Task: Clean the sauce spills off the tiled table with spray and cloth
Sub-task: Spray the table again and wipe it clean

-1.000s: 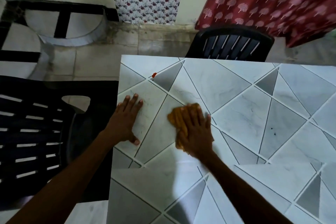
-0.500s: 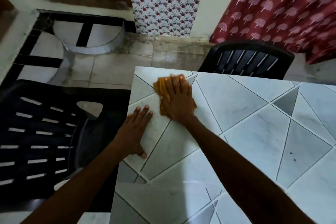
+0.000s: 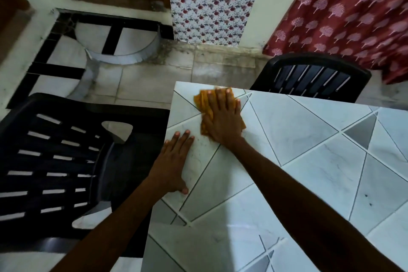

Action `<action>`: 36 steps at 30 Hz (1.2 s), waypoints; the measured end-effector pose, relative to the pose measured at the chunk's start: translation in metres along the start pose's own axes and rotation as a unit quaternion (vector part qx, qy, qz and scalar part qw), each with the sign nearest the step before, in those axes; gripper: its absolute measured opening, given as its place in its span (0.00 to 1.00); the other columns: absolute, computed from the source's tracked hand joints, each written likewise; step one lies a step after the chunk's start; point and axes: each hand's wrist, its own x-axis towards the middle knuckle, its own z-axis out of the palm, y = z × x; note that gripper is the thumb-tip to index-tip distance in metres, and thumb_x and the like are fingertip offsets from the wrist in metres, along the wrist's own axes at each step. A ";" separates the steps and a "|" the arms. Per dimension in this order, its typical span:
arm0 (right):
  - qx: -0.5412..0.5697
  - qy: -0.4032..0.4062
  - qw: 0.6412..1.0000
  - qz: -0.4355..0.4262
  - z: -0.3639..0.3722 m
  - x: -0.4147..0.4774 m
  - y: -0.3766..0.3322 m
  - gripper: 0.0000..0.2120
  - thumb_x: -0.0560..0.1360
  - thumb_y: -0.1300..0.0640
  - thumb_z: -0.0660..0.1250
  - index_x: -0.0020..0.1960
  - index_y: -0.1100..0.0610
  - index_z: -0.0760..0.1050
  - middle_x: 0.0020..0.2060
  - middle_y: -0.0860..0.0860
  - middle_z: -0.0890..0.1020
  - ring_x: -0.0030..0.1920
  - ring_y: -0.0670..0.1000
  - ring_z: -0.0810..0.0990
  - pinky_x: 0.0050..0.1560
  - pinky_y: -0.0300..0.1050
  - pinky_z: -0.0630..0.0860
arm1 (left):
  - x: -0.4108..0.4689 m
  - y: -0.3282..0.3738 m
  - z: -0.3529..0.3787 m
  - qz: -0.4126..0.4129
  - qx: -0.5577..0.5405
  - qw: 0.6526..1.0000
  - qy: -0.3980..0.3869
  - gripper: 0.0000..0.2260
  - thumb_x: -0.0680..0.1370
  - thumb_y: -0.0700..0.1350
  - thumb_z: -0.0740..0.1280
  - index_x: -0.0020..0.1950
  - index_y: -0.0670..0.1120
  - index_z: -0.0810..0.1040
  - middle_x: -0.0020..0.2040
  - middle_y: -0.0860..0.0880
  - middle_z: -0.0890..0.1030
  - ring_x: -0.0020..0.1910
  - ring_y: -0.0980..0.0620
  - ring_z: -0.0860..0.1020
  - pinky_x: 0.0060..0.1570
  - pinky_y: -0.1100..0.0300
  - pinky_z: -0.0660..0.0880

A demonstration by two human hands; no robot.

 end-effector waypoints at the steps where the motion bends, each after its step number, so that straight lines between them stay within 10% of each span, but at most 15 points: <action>1: 0.007 -0.003 0.999 -0.035 0.001 -0.026 -0.001 0.33 0.80 0.39 0.49 0.82 0.50 0.51 0.82 0.54 0.52 0.81 0.62 0.46 0.77 0.67 0.50 | -0.001 0.001 0.000 -0.005 0.002 1.000 0.002 0.67 0.61 0.62 0.79 0.76 0.47 0.28 0.78 0.48 0.30 0.77 0.45 0.30 0.78 0.45 0.41; 6: -0.022 -0.027 0.995 -0.092 -0.005 -0.133 0.051 0.32 0.81 0.41 0.54 0.82 0.45 0.52 0.82 0.50 0.53 0.82 0.58 0.47 0.76 0.69 0.52 | -0.001 0.009 -0.003 -0.023 -0.007 1.000 0.003 0.67 0.61 0.60 0.80 0.77 0.44 0.29 0.77 0.46 0.29 0.77 0.45 0.31 0.78 0.46 0.40; 13: 0.048 -0.007 0.963 0.265 -0.016 -0.008 0.045 0.34 0.81 0.38 0.49 0.83 0.50 0.44 0.82 0.54 0.46 0.81 0.62 0.41 0.77 0.69 0.43 | 0.003 0.000 0.001 -0.010 -0.011 1.000 0.003 0.68 0.60 0.61 0.80 0.77 0.44 0.30 0.77 0.47 0.27 0.76 0.46 0.29 0.76 0.48 0.36; 22: -0.005 -0.036 0.998 -0.051 -0.003 -0.162 0.029 0.34 0.79 0.39 0.54 0.82 0.45 0.52 0.82 0.48 0.51 0.82 0.57 0.46 0.76 0.68 0.52 | 0.002 0.005 0.002 -0.005 -0.009 1.000 -0.003 0.68 0.60 0.63 0.79 0.78 0.43 0.31 0.77 0.46 0.28 0.76 0.45 0.30 0.77 0.46 0.38; 29: 0.051 -0.017 0.963 0.264 -0.021 -0.022 0.058 0.36 0.80 0.35 0.48 0.83 0.50 0.44 0.82 0.54 0.44 0.81 0.62 0.39 0.76 0.71 0.43 | 0.001 0.002 0.002 -0.004 -0.031 1.000 -0.004 0.68 0.60 0.61 0.80 0.78 0.43 0.31 0.77 0.47 0.27 0.76 0.45 0.30 0.76 0.46 0.36; 36: -0.015 -0.030 0.998 -0.055 0.003 0.002 -0.038 0.34 0.79 0.37 0.51 0.82 0.47 0.52 0.82 0.53 0.54 0.81 0.62 0.48 0.76 0.68 0.53 | -0.020 0.007 0.018 -0.112 -0.106 0.987 0.046 0.66 0.64 0.60 0.79 0.74 0.42 0.26 0.74 0.46 0.26 0.75 0.42 0.28 0.75 0.46 0.33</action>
